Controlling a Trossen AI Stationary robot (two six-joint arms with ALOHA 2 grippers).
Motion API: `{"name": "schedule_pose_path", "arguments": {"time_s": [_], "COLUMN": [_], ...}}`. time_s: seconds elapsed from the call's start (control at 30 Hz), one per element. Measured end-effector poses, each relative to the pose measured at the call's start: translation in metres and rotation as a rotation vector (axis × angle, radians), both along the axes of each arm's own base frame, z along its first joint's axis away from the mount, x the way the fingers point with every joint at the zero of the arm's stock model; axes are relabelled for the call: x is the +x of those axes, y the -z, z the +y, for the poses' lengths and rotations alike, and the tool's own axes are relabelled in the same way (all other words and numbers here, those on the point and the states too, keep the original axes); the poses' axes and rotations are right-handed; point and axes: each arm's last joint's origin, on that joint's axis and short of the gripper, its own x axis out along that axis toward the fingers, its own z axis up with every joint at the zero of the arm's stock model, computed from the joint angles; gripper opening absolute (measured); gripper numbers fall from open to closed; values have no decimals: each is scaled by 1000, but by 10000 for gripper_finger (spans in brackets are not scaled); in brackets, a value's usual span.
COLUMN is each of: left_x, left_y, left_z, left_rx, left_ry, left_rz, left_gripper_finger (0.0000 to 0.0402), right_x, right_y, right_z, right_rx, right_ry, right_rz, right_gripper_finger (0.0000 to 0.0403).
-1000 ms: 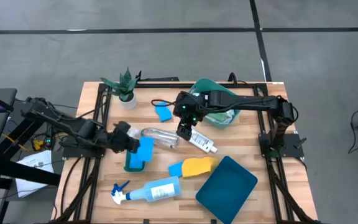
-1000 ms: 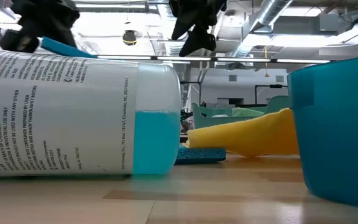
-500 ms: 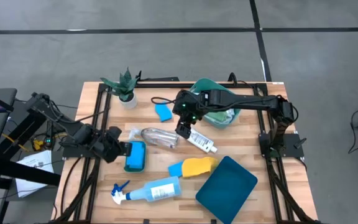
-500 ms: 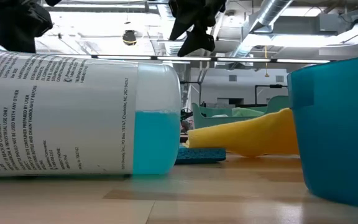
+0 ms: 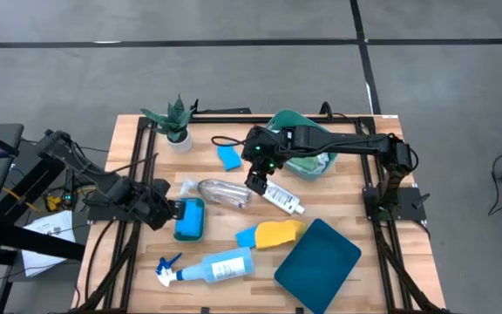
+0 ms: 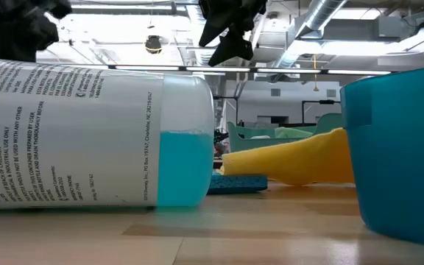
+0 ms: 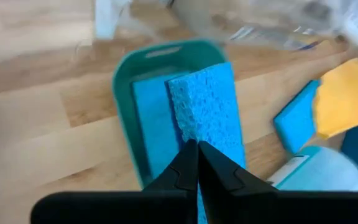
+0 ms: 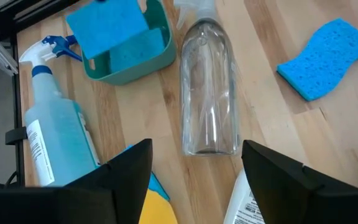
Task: Pick & Place Kitchen Items
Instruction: Put the middle blue sponge into the small green bin
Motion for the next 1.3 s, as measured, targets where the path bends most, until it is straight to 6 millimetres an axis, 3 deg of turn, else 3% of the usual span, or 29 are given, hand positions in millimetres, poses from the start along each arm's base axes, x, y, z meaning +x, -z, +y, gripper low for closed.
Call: {"name": "schedule_pose_path", "arguments": {"time_s": [0.2, 0.6, 1.3], "left_x": [3, 4, 3], "left_y": [22, 46, 54], "left_z": [-2, -2, -1], "left_rx": [-19, -48, -17], "left_ry": [-5, -11, -15], "left_rz": [-42, -89, -33], "left_gripper_finger": [0, 0, 0], "right_x": [0, 0, 0], "right_y": [0, 0, -1], "right_z": [0, 0, -6], "right_rx": [6, 11, 6], "right_ry": [8, 15, 24], "right_rz": [0, 2, -10], "right_gripper_finger": [240, 240, 240]}}
